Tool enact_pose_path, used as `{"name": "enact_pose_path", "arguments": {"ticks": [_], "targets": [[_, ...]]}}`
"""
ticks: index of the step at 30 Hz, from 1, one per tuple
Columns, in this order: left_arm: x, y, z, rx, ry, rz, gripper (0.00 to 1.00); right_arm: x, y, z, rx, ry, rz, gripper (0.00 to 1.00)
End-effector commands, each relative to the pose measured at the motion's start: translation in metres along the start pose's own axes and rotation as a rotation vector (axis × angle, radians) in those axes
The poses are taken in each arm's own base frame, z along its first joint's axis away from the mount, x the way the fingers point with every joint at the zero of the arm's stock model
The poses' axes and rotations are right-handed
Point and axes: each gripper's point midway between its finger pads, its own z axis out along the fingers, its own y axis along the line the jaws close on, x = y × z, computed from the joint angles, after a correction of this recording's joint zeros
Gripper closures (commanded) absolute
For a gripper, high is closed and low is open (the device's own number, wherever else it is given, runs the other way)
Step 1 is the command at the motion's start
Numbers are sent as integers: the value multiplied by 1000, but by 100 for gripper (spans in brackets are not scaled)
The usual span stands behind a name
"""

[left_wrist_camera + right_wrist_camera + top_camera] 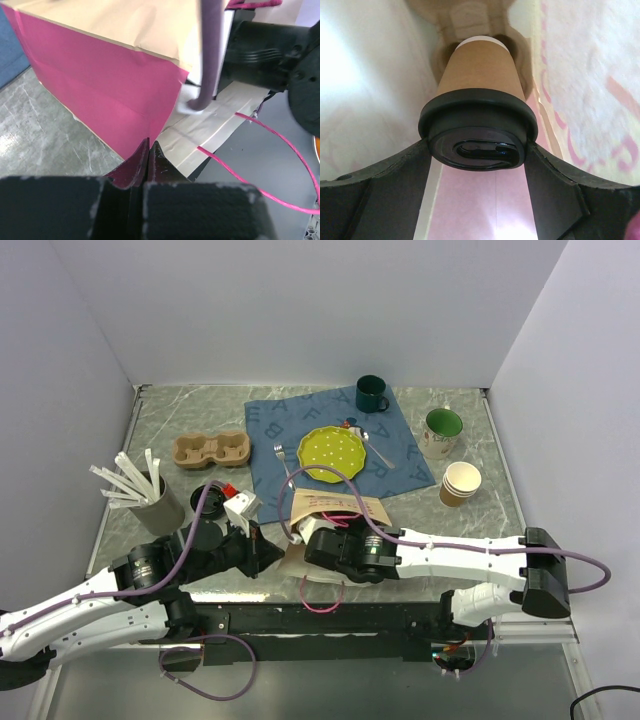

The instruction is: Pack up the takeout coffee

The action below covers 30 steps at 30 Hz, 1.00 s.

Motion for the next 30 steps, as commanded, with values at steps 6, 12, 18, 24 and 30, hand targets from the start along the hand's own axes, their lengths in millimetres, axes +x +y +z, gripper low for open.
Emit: {"name": "enact_pose_path", "arguments": {"ticks": [6,12,18,24,30], "targets": [[-5,-4,1,18,-29,-3,99,11,-14,-19,2,8,79,73],[-5,-3,2,12,-28,-4,99,19,-22,-22,42,39,71,73],[-5,-3,2,10,-29,-3,99,18,-20,-19,44,40,76,73],[-6,-6,1,28,-31,2,99,18,-11,-10,32,45,84,73],[-4,-13,0,69,-24,8,99,18,-7,0,44,40,130,73]]}}
